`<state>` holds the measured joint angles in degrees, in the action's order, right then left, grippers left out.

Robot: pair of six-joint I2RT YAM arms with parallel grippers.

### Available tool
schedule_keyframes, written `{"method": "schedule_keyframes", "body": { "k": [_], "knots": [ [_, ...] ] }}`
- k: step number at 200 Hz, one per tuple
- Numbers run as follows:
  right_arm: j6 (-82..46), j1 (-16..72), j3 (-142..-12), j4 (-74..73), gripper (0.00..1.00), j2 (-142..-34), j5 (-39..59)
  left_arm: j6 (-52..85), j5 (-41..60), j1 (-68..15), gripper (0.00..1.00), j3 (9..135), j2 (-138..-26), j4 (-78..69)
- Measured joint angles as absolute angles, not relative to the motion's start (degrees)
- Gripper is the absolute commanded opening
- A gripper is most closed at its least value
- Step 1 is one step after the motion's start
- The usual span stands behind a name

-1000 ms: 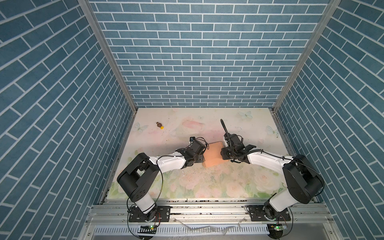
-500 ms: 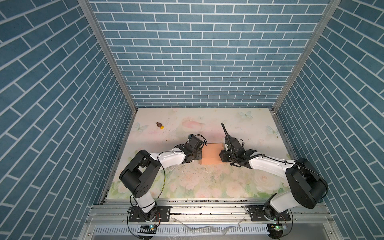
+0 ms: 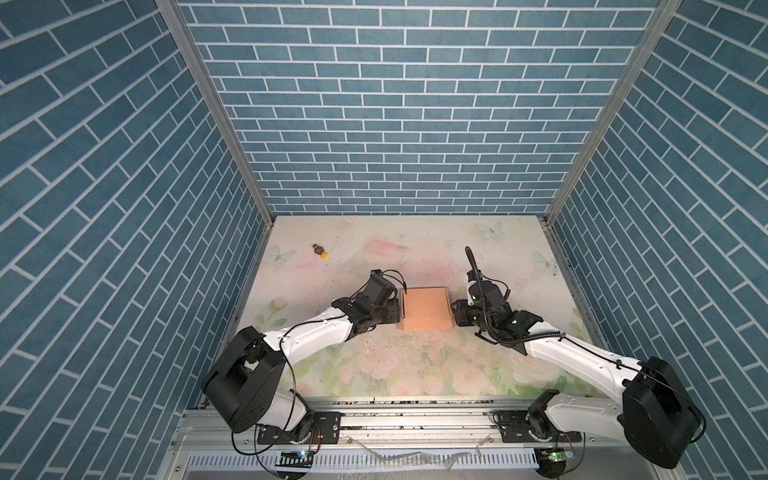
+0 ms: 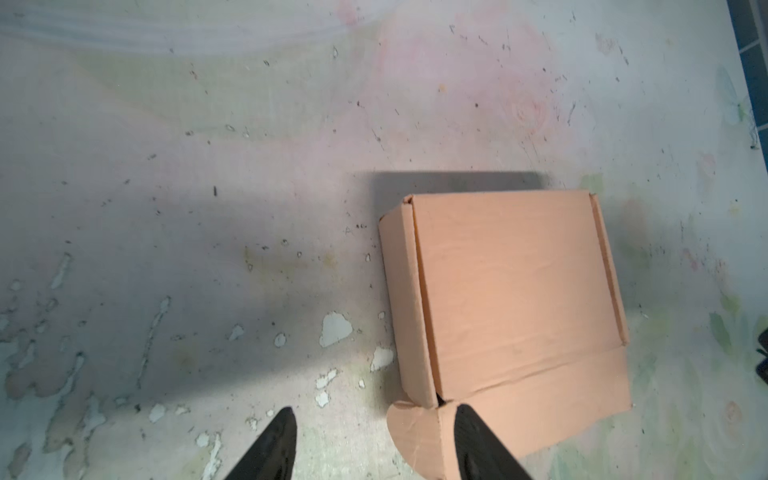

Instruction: Fold the paper box

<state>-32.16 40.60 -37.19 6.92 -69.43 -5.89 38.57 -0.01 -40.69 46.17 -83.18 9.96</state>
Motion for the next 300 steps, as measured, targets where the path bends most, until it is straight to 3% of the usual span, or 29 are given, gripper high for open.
{"method": "schedule_keyframes", "body": {
  "k": [72, 235, 300],
  "knots": [
    [-33.26, 40.60, -30.57, 5.08, 0.40, -69.43, -1.50, 39.72, 3.14, -44.95, 0.61, 45.65, -84.97, 5.67],
    [-36.23, 40.60, -29.54, -6.68, 0.38, -74.04, 5.67, 42.24, 4.19, -47.13, 0.60, 45.60, -90.54, 0.05],
    [-36.23, 40.60, -28.14, -4.62, 0.37, -70.41, 3.27, 42.17, 3.11, -47.33, 0.60, 45.60, -88.36, 0.80]
  ]
}}
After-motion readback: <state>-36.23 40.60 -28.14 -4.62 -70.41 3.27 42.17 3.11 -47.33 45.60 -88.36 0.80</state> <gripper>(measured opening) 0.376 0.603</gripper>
